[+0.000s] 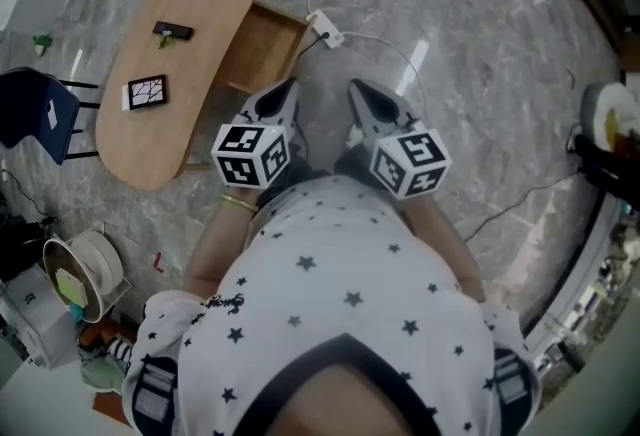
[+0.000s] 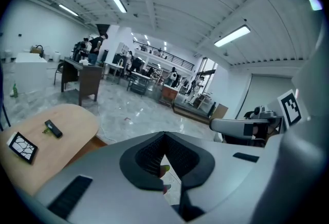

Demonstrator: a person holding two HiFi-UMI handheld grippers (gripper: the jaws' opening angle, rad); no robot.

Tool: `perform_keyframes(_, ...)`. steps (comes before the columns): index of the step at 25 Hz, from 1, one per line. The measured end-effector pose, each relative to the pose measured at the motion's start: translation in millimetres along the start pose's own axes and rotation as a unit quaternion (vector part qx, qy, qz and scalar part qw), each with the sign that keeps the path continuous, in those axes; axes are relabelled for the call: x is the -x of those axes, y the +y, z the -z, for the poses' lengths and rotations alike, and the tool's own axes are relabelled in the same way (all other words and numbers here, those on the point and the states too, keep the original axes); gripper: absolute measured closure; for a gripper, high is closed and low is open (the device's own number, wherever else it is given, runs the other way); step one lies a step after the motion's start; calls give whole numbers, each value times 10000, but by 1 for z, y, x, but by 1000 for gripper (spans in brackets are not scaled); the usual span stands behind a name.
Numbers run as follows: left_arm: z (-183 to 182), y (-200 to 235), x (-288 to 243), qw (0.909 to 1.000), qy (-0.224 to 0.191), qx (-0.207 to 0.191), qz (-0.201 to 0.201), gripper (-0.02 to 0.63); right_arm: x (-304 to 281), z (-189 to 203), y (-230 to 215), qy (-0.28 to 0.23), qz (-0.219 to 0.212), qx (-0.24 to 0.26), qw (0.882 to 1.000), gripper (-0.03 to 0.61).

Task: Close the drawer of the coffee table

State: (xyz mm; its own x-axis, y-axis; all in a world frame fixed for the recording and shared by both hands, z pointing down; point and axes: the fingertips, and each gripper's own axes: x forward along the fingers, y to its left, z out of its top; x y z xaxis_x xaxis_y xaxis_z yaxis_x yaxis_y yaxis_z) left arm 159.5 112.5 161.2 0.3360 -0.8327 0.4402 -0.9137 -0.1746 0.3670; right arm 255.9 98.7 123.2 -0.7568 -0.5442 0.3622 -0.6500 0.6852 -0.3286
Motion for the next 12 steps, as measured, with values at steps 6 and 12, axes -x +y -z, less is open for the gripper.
perform_keyframes(6, -18, 2, -22, 9984, -232, 258, -453, 604, -15, -23, -30, 177, -375, 191, 9990, 569)
perform_keyframes(12, -17, -3, -47, 9936, -397, 459, -949, 604, -24, -31, -61, 339, -794, 380, 9955, 569)
